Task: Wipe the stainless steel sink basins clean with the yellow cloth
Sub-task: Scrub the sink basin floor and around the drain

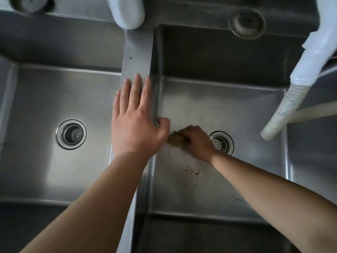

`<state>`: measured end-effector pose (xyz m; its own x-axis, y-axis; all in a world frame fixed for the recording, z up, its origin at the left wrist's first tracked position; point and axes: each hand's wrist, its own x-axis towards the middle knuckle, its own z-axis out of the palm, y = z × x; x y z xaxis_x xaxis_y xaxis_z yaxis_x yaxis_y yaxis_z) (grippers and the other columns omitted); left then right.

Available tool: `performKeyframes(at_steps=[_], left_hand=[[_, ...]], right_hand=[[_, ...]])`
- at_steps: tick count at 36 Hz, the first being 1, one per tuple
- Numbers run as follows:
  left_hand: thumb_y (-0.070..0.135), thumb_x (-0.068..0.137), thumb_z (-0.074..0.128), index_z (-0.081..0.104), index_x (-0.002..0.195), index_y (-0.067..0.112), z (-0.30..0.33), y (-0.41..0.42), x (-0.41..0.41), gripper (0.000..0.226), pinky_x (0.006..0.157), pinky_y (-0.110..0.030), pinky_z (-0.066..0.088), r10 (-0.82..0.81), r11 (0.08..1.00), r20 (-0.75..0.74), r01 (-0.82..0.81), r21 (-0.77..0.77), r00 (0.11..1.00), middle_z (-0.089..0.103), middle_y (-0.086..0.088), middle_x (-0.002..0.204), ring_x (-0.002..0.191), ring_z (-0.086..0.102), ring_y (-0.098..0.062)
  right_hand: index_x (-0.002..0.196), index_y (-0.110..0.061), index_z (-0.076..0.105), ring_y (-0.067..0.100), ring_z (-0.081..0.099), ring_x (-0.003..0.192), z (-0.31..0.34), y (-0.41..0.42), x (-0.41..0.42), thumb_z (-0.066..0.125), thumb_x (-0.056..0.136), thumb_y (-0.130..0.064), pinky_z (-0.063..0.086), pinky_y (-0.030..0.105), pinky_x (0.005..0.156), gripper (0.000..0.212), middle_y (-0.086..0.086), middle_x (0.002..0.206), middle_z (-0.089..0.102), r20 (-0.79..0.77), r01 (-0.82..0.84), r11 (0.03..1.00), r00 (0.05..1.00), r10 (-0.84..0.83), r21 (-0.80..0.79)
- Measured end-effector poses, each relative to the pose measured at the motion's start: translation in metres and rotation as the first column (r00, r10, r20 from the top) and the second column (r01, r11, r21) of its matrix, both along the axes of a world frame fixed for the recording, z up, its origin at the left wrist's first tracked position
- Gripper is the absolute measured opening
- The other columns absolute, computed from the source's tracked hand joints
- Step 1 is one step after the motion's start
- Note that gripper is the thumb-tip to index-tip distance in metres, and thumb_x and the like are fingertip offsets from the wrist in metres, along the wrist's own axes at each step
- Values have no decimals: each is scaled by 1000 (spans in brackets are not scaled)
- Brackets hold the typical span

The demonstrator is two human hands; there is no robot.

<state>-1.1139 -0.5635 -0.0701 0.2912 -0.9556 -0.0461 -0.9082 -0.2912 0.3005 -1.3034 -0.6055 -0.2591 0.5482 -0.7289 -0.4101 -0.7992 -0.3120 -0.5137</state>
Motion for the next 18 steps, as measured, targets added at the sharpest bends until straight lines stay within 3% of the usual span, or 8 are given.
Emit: performKeyframes(at_steps=[3, 5, 7, 9, 12, 16, 18], left_hand=[[41, 77, 50, 22, 157, 18, -2, 0, 0, 87, 125, -39, 6, 1, 1000, -8, -1, -15, 1000, 17, -6, 165, 153, 8, -24], [40, 76, 50, 24, 156, 17, -3, -1, 0, 87, 125, -39, 7, 2, 1000, -7, -2, -25, 1000, 19, -7, 164, 153, 9, -25], [39, 76, 52, 25, 156, 17, -3, -1, 0, 87, 125, -39, 8, 2, 999, -1, -2, -33, 1000, 19, -8, 164, 153, 10, -26], [38, 76, 53, 26, 156, 16, -4, -1, 1, 87, 125, -39, 8, 8, 999, 6, -7, -38, 1000, 20, -8, 164, 153, 11, -26], [37, 75, 54, 27, 155, 16, -5, -1, 0, 87, 125, -41, 11, 8, 999, 18, -7, -48, 1000, 22, -8, 163, 153, 13, -27], [36, 72, 56, 27, 155, 15, -7, -2, 1, 91, 124, -44, 14, 9, 999, 41, -8, -39, 999, 22, -8, 163, 152, 14, -27], [35, 71, 57, 28, 155, 15, -8, -1, 1, 91, 123, -44, 15, 9, 999, 47, -7, -45, 999, 23, -8, 163, 152, 15, -28]], right_hand=[[124, -29, 62, 36, 58, 105, 7, -46, -6, 50, 81, -21, 49, 41, 86, 44, 9, 113, 65, 80, 404, 906, 915, -396, -129], [134, -26, 54, 38, 50, 117, 15, -78, -2, 47, 88, -18, 42, 44, 93, 47, 12, 127, 57, 65, 604, 780, 796, -602, -166], [140, -28, 47, 37, 39, 133, 15, -103, 6, 47, 90, -15, 34, 51, 106, 52, 12, 139, 48, -18, 730, 675, 677, -736, -108], [151, -29, 33, 35, 24, 146, 8, -117, 18, 49, 88, -16, 19, 56, 118, 66, 9, 156, 32, -107, 762, 647, 643, -758, -7], [157, -32, 8, 28, -5, 152, -2, -121, 43, 50, 87, -14, 0, 56, 121, 84, -1, 166, -2, -164, 737, 667, 675, -719, 107], [157, -35, 8, 25, -8, 152, 3, -122, 92, 51, 87, -15, 1, 54, 120, 84, -5, 166, -6, -127, 657, 723, 752, -647, 212], [156, -33, 16, 26, -2, 152, -1, -116, 116, 51, 89, -18, 5, 54, 121, 78, -3, 166, 2, -64, 547, 810, 835, -547, 213]])
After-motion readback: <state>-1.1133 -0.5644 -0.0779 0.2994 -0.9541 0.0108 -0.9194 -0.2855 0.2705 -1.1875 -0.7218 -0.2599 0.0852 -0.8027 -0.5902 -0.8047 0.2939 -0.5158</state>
